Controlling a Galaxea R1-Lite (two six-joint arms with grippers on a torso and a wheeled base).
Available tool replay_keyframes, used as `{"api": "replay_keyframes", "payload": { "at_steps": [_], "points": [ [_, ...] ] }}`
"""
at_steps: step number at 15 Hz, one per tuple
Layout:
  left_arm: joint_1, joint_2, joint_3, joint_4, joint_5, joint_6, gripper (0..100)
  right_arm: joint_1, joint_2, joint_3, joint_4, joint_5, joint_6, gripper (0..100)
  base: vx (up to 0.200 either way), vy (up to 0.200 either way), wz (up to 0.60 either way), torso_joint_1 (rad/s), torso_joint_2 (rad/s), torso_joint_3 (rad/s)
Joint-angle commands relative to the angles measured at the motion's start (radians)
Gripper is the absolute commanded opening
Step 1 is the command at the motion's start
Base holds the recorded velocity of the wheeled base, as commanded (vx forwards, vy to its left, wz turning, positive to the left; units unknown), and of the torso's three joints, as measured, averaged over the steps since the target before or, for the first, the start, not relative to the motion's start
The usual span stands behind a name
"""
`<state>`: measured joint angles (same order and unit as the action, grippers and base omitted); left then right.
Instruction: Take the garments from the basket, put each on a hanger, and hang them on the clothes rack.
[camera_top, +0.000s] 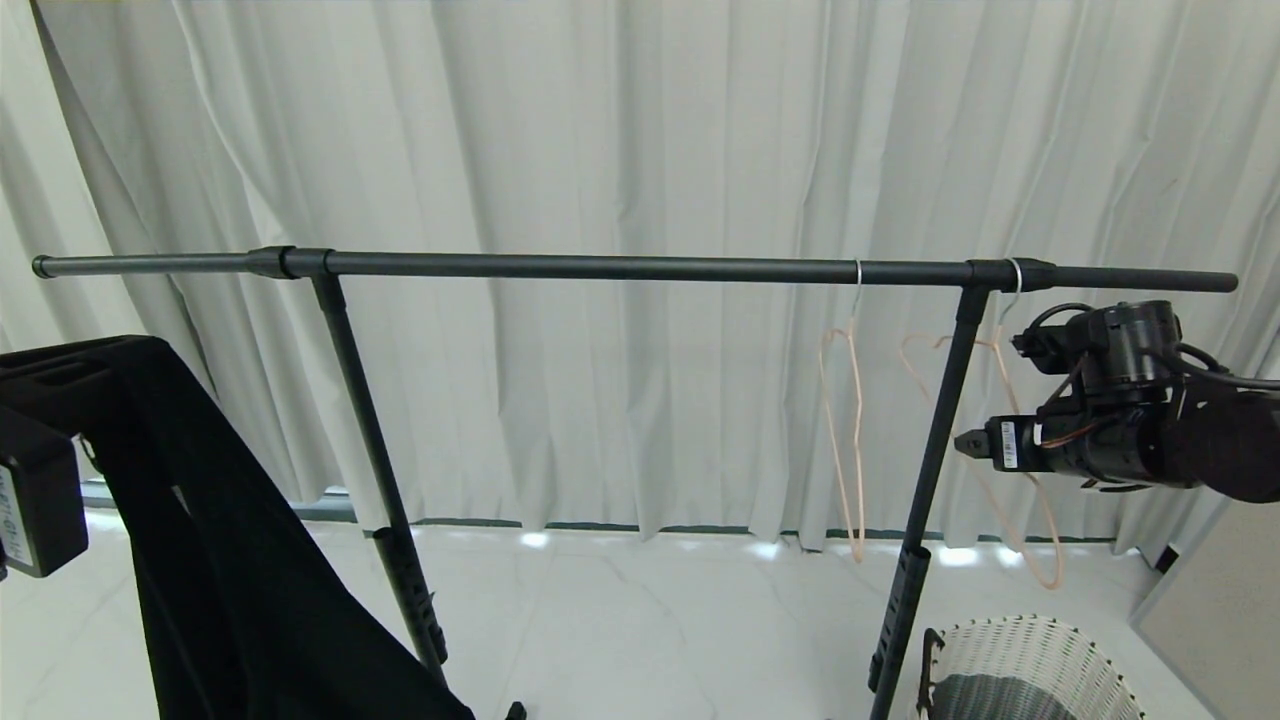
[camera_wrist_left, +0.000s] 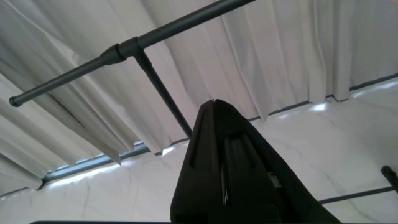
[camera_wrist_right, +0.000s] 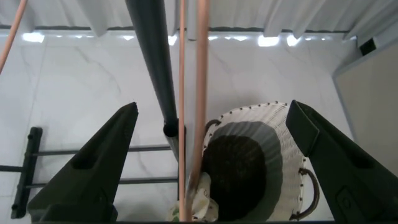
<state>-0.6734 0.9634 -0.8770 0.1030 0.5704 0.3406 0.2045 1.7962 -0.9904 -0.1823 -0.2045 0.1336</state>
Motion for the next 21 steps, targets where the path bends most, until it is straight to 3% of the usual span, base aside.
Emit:
{"api": "replay_keyframes", "payload": {
  "at_steps": [1,8,17,21],
  "points": [
    [0.000,-0.002,0.001,0.000,0.000,0.000,0,0.000,0.005,0.001,0.000,0.000,0.000,0,0.000,0.000,0.00,0.000,0.00,0.000],
    [0.000,-0.003,0.007,0.000,0.000,-0.003,0,0.004,-0.001,0.001,-0.002,-0.001,0.009,0,0.000,0.000,0.00,0.000,0.00,0.000],
    [-0.002,-0.002,0.044,0.000,-0.001,-0.008,0,0.021,-0.156,0.009,-0.005,-0.012,0.021,0,0.000,0.000,0.00,0.000,0.00,0.000],
    [-0.002,-0.006,0.078,0.000,-0.001,0.000,0,0.021,-0.285,0.127,-0.003,-0.013,0.018,0,0.000,0.000,0.00,0.000,0.00,0.000]
  ]
}}
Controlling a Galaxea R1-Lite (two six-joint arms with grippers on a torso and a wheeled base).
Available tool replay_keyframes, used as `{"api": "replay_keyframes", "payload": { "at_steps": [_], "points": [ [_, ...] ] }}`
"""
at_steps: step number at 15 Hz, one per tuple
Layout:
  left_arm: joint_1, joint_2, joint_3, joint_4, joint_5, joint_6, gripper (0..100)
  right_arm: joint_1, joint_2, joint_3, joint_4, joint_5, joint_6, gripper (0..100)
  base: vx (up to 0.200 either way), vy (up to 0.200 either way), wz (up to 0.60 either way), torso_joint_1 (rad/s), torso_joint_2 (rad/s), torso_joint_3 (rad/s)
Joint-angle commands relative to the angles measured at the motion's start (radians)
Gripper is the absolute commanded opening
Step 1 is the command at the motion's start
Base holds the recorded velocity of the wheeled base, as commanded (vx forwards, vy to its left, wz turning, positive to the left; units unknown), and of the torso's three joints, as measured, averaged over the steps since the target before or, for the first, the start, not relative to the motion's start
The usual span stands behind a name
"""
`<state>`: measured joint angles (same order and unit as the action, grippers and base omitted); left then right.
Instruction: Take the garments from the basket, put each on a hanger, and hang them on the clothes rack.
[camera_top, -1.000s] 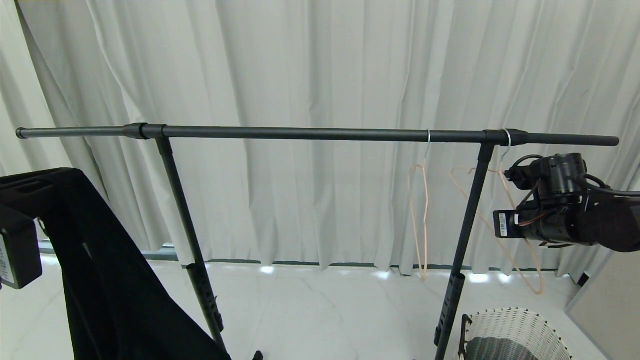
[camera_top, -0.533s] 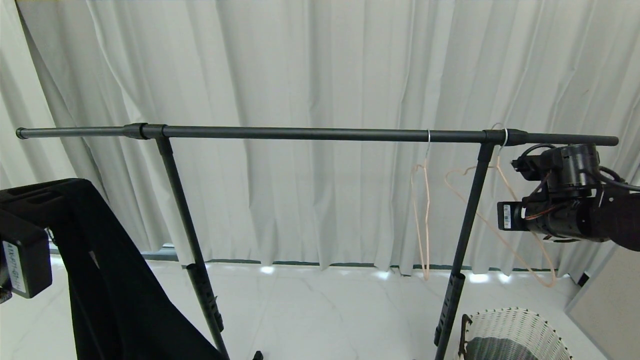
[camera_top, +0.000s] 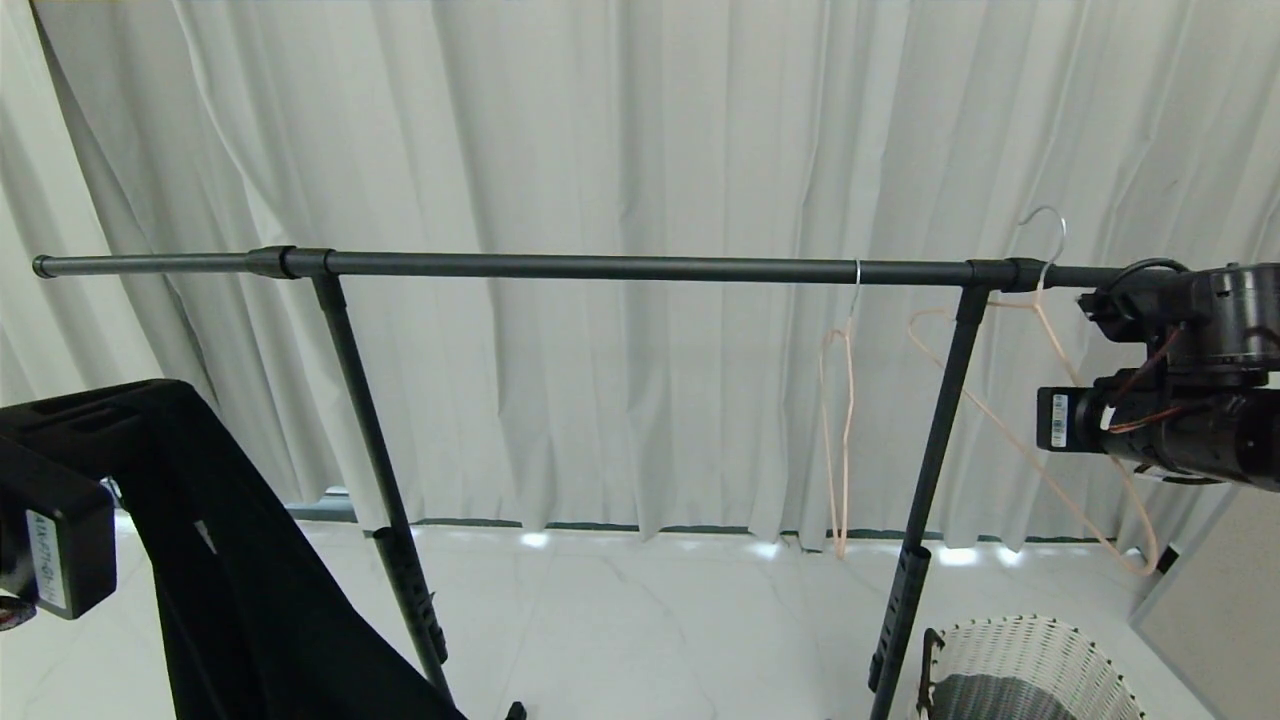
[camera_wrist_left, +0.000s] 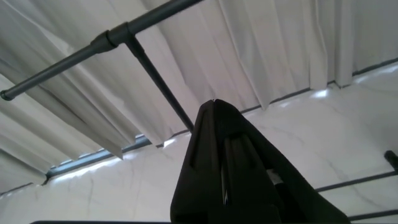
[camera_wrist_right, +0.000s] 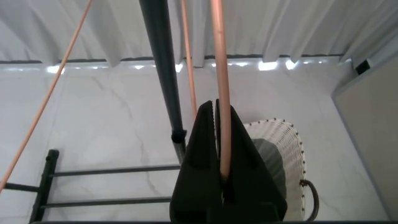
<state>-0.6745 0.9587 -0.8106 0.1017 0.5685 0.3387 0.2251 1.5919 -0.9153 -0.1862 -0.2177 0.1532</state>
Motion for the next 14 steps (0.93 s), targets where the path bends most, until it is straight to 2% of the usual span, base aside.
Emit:
{"api": "replay_keyframes", "payload": {
  "at_steps": [1,6,8,12,14],
  "points": [
    [0.000,-0.002,0.027,0.001,0.001,0.005,0,0.000,-0.119,0.082,0.001,-0.006,-0.003,0,0.000,0.000,0.00,0.000,0.00,0.000],
    [-0.002,0.012,0.074,0.000,0.001,0.006,0,-0.013,-0.406,0.351,0.031,-0.071,-0.076,0,0.000,0.000,0.00,0.000,0.00,0.000],
    [-0.007,0.029,0.087,-0.011,0.001,0.006,0,-0.043,-0.474,0.417,0.031,-0.106,-0.096,0,0.000,0.000,0.00,0.000,0.00,0.000],
    [-0.007,0.048,0.136,-0.114,0.001,0.008,0,-0.075,-0.589,0.441,0.111,-0.109,-0.172,0,0.000,0.000,0.00,0.000,0.00,0.000],
    [-0.007,0.046,0.140,-0.119,0.001,0.008,0,-0.079,-0.613,0.443,0.139,-0.111,-0.175,0,0.000,0.000,0.00,0.000,0.00,0.000]
  ]
}}
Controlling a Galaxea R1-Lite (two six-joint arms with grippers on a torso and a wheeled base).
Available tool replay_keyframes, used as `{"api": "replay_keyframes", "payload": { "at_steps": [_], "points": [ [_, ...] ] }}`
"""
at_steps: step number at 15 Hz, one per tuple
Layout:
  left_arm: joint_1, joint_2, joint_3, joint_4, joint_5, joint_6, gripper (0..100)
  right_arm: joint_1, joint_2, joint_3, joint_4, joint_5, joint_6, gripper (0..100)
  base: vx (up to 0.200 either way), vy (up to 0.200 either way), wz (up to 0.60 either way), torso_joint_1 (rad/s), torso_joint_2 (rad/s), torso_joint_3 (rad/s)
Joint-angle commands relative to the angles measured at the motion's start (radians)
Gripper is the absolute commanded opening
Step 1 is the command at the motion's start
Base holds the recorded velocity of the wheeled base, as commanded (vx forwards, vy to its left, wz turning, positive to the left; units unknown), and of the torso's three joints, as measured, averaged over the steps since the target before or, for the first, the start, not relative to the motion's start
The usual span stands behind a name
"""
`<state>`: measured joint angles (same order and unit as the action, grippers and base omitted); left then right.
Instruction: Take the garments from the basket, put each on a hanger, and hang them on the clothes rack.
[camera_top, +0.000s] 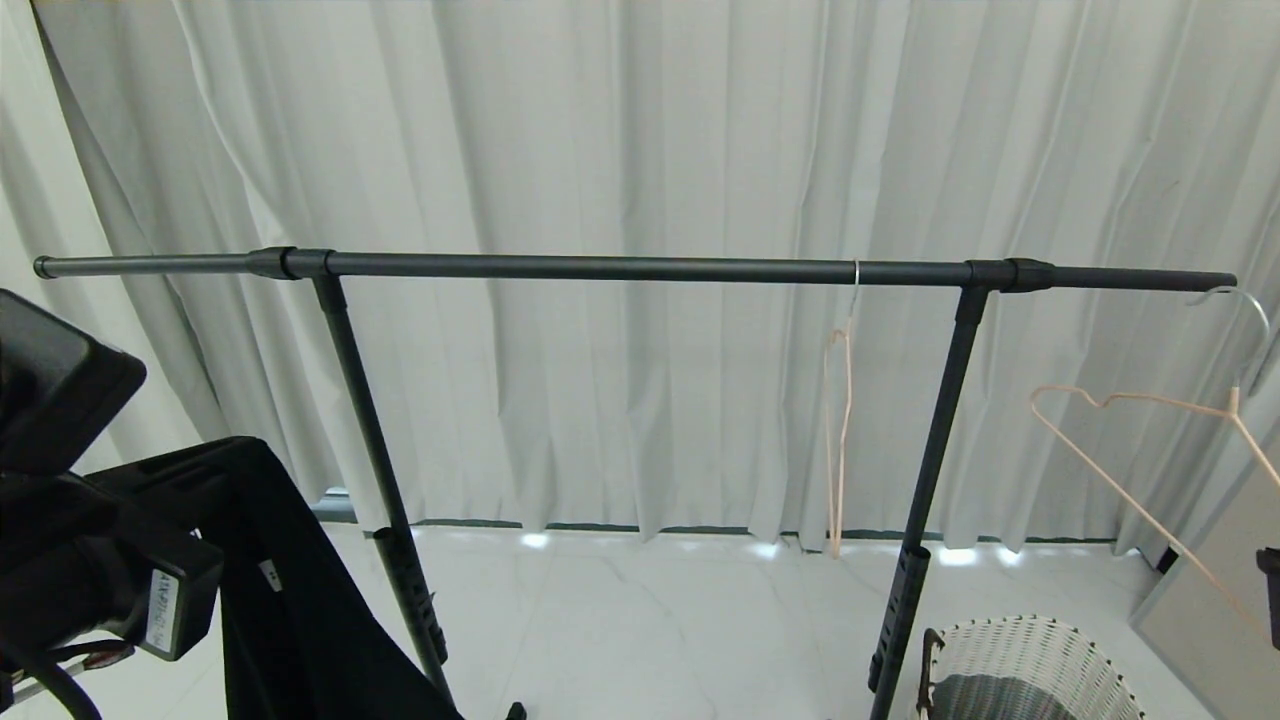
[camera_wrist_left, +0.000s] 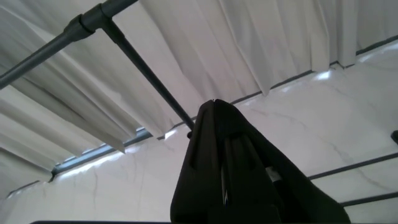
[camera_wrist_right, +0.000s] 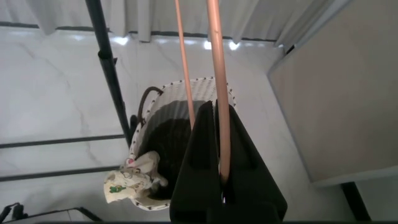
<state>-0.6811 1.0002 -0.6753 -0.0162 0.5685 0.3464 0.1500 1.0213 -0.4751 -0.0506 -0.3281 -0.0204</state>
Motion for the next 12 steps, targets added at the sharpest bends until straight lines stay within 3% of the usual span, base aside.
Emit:
{"api": "replay_keyframes", "payload": {
  "at_steps": [1,9,12],
  "points": [
    [0.000,0.005,0.003,-0.001,0.001,0.000,0,-0.004,-0.046,0.003,0.009,0.000,-0.001,0,0.000,0.000,0.00,0.000,0.00,0.000],
    [0.000,0.003,0.003,-0.001,0.001,0.000,0,-0.006,-0.056,0.003,0.015,0.000,-0.015,0,0.000,0.000,0.00,0.000,0.00,0.000],
    [0.000,0.001,0.013,-0.001,0.001,-0.001,0,-0.006,-0.073,0.003,0.032,0.000,-0.015,0,-0.200,0.000,0.00,0.007,0.01,0.002]
  ]
}}
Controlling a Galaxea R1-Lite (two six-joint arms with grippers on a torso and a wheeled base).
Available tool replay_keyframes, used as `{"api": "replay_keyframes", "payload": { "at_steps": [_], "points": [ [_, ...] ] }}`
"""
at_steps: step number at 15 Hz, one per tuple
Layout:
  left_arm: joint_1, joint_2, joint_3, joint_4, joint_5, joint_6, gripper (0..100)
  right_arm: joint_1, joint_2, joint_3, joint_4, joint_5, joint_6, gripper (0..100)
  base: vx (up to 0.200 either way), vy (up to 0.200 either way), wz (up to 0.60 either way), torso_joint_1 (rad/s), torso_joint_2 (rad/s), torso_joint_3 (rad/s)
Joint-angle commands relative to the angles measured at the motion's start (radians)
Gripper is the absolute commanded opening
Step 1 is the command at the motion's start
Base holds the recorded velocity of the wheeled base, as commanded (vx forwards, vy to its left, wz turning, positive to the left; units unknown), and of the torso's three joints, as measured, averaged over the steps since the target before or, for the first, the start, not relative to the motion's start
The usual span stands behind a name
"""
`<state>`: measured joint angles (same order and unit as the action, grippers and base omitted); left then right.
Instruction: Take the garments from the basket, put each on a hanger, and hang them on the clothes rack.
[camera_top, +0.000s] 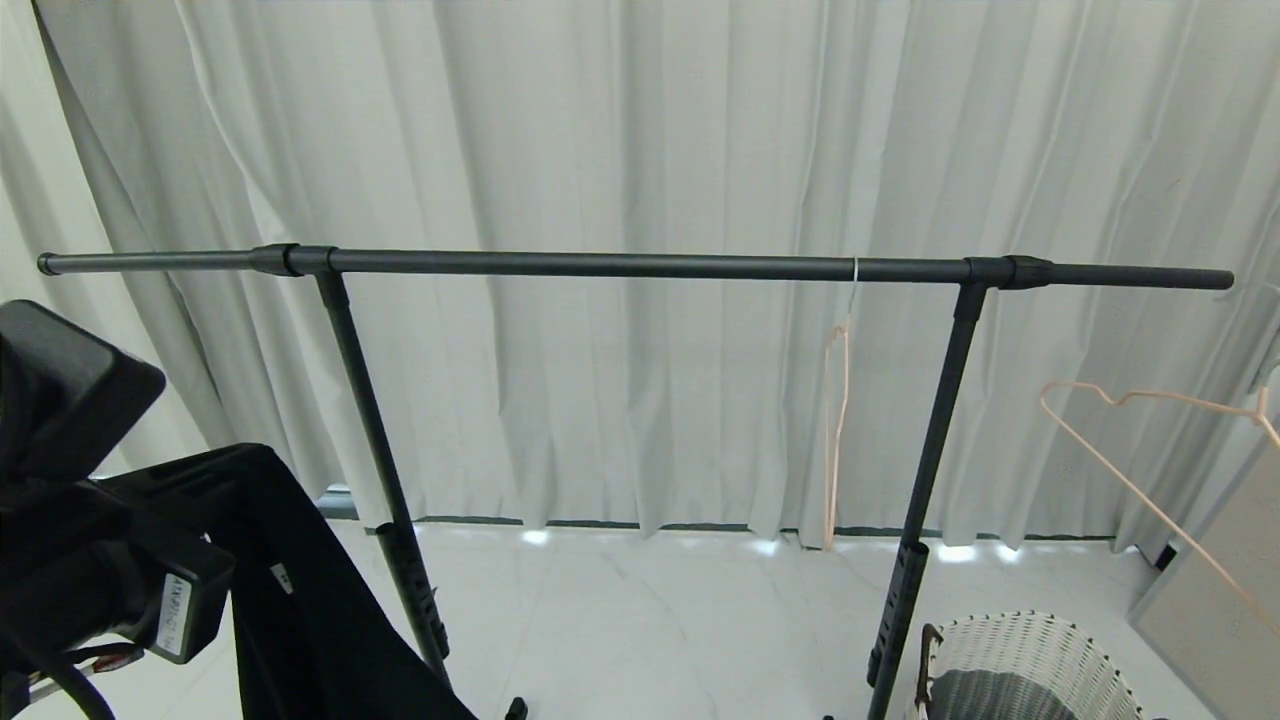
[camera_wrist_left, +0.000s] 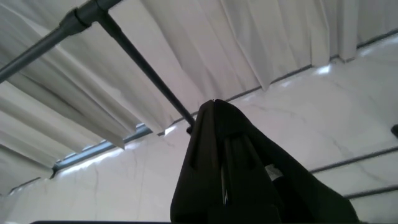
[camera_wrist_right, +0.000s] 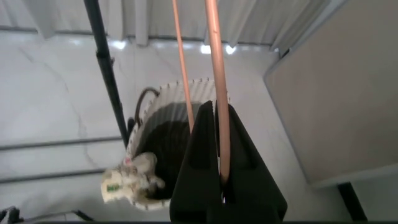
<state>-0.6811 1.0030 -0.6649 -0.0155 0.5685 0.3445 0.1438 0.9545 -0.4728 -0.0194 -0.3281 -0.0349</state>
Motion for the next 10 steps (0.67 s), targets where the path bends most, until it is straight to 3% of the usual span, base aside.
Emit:
{"api": "replay_keyframes", "payload": {
  "at_steps": [1,10],
  "points": [
    [0.000,-0.001,0.004,-0.001,0.001,0.001,0,0.000,-0.011,0.000,0.012,0.000,0.000,0,-0.200,0.000,0.00,0.017,0.01,-0.002],
    [0.000,-0.001,0.004,-0.001,0.001,0.001,0,0.000,-0.028,0.011,0.013,0.000,-0.002,0,-0.200,0.000,0.00,-0.001,0.00,0.002]
  ]
}}
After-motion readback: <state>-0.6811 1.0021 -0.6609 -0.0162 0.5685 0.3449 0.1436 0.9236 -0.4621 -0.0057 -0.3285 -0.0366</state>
